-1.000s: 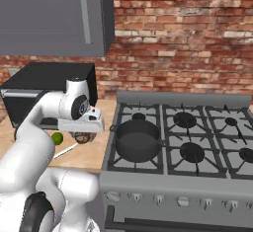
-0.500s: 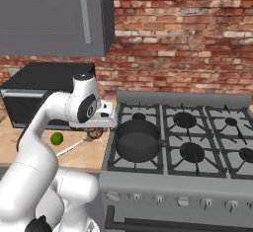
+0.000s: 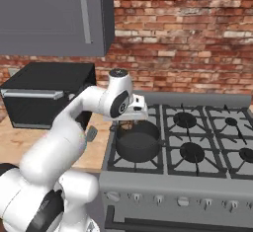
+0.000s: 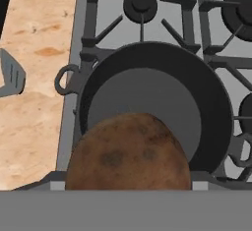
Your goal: Put the potato and lime in the pot. Retrieve the spatula and lightly stir the vegetables in the pot.
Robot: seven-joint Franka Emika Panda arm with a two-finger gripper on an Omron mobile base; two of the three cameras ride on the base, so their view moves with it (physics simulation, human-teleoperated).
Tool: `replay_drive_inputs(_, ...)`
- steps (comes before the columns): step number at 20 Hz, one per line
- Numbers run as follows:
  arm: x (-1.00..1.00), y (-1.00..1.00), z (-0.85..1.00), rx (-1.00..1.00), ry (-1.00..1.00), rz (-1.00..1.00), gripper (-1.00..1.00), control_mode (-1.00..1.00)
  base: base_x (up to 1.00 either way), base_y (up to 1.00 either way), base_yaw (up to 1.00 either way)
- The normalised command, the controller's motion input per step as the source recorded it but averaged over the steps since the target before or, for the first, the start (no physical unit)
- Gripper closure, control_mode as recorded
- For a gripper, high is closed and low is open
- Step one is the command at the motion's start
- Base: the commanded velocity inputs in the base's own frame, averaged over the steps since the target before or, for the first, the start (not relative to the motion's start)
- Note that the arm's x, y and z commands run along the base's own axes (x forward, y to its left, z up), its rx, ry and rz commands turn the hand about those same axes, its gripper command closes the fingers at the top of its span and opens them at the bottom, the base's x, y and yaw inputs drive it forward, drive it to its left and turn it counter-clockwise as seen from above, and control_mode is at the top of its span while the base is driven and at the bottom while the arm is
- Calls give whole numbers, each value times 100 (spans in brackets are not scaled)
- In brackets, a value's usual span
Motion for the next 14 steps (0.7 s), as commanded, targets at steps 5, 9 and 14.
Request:
replay_drive_inputs(5, 43, -12, 0, 0, 28, 0, 100, -100, 0, 0, 0)
replay_drive_inputs(9, 0, 0, -25, 2, 29, 0, 100, -100, 0, 0, 0)
replay_drive_inputs(14, 0, 0, -74, 5, 13, 0, 100, -100, 0, 0, 0)
